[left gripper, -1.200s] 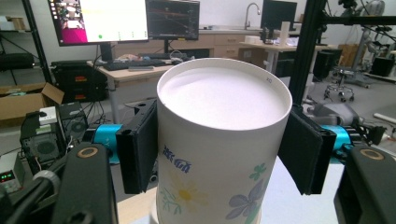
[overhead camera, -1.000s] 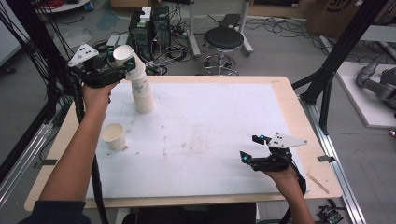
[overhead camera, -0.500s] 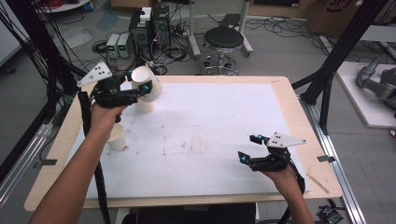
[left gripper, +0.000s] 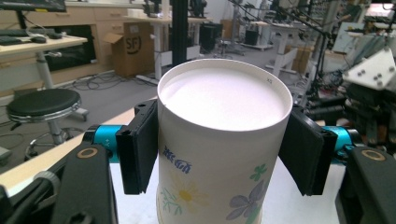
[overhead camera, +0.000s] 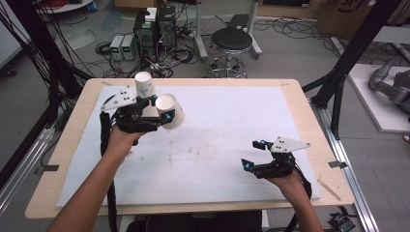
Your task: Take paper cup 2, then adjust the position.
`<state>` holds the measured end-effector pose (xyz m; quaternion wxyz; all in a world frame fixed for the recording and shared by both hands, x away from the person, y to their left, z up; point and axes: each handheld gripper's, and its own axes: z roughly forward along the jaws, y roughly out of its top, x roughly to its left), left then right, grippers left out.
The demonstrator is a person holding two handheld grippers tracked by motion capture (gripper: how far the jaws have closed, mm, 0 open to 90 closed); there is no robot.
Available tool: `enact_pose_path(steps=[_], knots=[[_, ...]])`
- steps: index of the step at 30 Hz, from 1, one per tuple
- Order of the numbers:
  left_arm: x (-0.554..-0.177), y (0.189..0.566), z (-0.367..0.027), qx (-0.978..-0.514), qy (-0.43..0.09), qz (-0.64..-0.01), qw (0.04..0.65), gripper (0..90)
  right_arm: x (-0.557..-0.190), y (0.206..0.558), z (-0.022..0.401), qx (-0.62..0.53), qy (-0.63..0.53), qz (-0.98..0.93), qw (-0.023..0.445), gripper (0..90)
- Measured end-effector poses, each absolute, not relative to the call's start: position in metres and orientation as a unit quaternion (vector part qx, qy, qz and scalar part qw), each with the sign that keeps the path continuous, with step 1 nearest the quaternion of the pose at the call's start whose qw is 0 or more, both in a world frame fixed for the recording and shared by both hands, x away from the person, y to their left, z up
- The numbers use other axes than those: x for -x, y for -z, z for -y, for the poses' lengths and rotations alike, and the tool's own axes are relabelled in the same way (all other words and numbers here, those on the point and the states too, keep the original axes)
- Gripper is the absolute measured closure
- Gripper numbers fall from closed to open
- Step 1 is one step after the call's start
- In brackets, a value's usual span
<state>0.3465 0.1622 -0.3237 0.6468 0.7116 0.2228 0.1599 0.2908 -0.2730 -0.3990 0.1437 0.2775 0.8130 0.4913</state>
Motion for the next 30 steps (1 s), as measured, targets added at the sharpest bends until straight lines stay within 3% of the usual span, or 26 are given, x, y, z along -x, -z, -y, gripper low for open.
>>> enact_pose_path(steps=[13, 30], knots=[[-0.337, 0.351, -0.148, -0.724, -0.128, -0.219, 0.642, 33.8, -0.29, 0.397, 0.268, -0.271, -0.494, -0.812, 0.151, 19.6], [-0.327, 0.357, -0.141, -0.737, -0.101, -0.186, 0.642, 33.8, -0.298, 0.387, 0.244, -0.239, -0.494, -0.824, 0.138, 19.6]])
